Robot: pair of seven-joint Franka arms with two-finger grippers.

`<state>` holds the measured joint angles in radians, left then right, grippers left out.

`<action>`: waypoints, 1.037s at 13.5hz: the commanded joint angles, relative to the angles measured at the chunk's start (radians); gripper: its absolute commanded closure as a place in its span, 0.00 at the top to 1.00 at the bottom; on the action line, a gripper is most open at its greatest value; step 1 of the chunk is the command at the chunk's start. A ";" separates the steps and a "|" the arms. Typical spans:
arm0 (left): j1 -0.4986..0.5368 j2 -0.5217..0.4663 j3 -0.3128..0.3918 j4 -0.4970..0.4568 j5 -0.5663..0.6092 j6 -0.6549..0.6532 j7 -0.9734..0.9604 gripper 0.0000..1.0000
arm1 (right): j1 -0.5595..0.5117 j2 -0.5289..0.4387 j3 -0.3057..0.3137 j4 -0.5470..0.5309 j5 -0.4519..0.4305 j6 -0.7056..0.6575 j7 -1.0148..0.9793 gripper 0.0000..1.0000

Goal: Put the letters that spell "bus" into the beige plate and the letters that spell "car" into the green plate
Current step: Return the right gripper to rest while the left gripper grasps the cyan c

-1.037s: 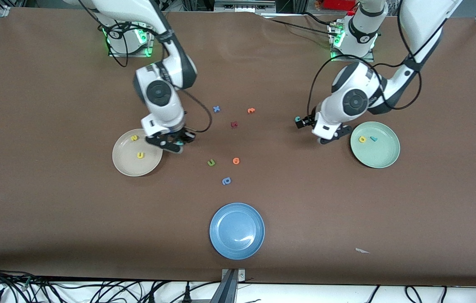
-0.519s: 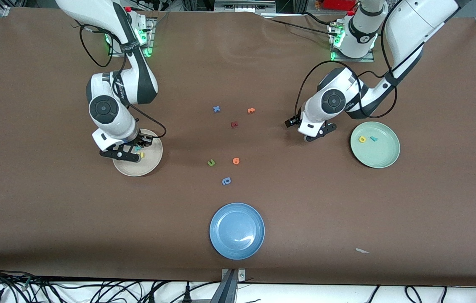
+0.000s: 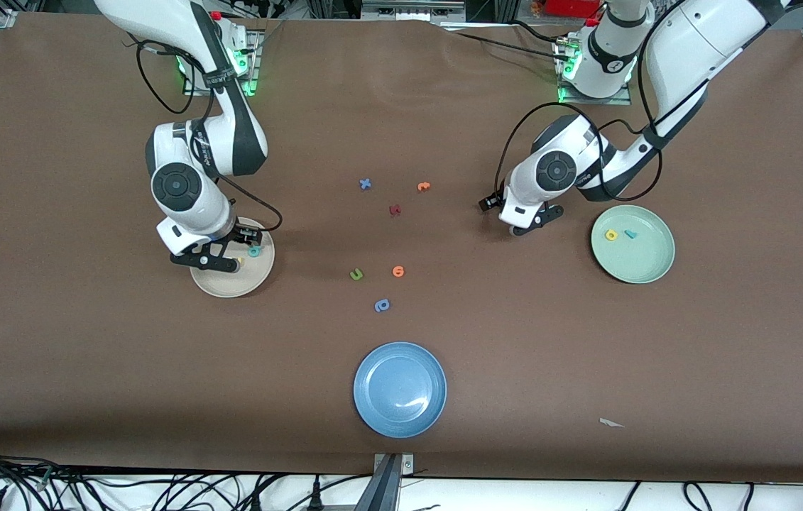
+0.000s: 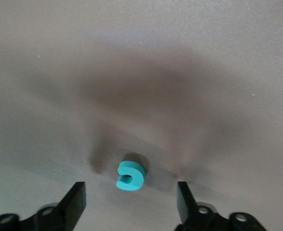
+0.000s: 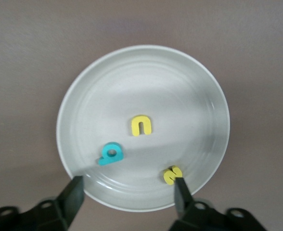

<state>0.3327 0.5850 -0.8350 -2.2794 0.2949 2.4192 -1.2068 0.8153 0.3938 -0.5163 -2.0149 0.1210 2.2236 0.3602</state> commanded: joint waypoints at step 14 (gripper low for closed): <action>0.009 0.007 0.013 -0.008 0.062 0.020 -0.017 0.37 | -0.249 -0.236 0.059 0.453 -0.001 -0.599 -0.270 1.00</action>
<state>0.3346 0.5864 -0.8347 -2.2801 0.3051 2.4315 -1.2098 0.6857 0.2118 -0.5538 -1.5533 0.1212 1.6162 0.1324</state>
